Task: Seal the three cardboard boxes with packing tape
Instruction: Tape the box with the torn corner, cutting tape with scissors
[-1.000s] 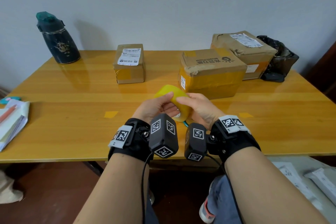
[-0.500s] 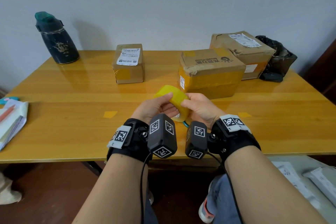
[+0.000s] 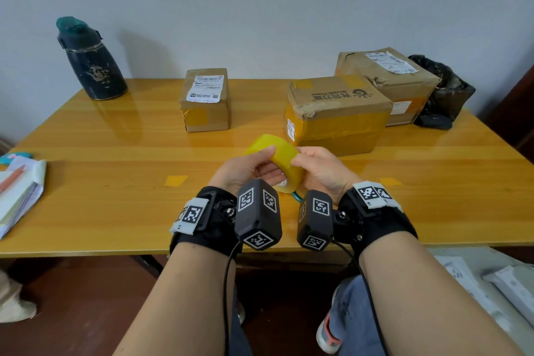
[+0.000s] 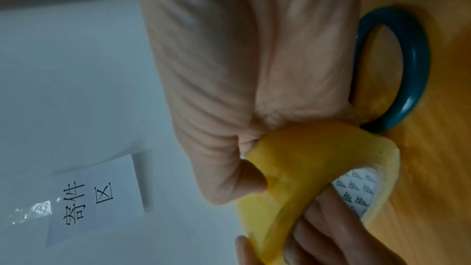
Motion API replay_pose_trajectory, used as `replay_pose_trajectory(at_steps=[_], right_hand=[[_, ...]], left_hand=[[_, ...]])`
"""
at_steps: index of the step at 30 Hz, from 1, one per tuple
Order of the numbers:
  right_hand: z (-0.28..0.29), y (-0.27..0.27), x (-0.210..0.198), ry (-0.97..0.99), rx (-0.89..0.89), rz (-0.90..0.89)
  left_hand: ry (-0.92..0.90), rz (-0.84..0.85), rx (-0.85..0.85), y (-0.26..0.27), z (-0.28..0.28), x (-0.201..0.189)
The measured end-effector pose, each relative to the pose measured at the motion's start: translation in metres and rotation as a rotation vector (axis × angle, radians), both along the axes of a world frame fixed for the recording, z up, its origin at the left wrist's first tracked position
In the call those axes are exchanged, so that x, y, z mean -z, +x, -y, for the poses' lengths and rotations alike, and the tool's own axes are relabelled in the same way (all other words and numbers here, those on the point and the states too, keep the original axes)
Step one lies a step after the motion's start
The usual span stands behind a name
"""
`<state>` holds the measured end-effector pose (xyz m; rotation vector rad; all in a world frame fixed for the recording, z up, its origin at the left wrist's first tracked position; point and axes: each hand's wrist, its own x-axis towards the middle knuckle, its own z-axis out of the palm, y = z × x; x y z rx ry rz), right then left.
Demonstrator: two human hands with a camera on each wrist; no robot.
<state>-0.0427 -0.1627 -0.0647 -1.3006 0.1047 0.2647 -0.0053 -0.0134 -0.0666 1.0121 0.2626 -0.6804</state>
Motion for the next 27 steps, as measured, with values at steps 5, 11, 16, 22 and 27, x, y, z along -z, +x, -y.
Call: replay_pose_trajectory(at_steps=[5, 11, 16, 22, 27], right_hand=[[0.0012, 0.0036, 0.003, 0.013, 0.052, -0.03], [0.0012, 0.003, 0.0009, 0.029, 0.009, -0.017], [0.0024, 0.0043, 0.0032, 0.102, 0.031, -0.07], [0.0023, 0.0047, 0.0018, 0.082, 0.023, -0.057], [0.0018, 0.0031, 0.0039, 0.125, 0.049, -0.08]], left_hand=[[0.011, -0.002, -0.005, 0.0001, 0.0014, 0.0008], [0.001, -0.007, -0.003, 0.0005, 0.0012, -0.0018], [0.025, -0.025, 0.003, 0.0017, 0.0017, -0.0003], [0.001, -0.031, -0.015, 0.0026, 0.0003, 0.0008], [0.0, -0.035, -0.025, 0.0036, 0.0015, 0.0054]])
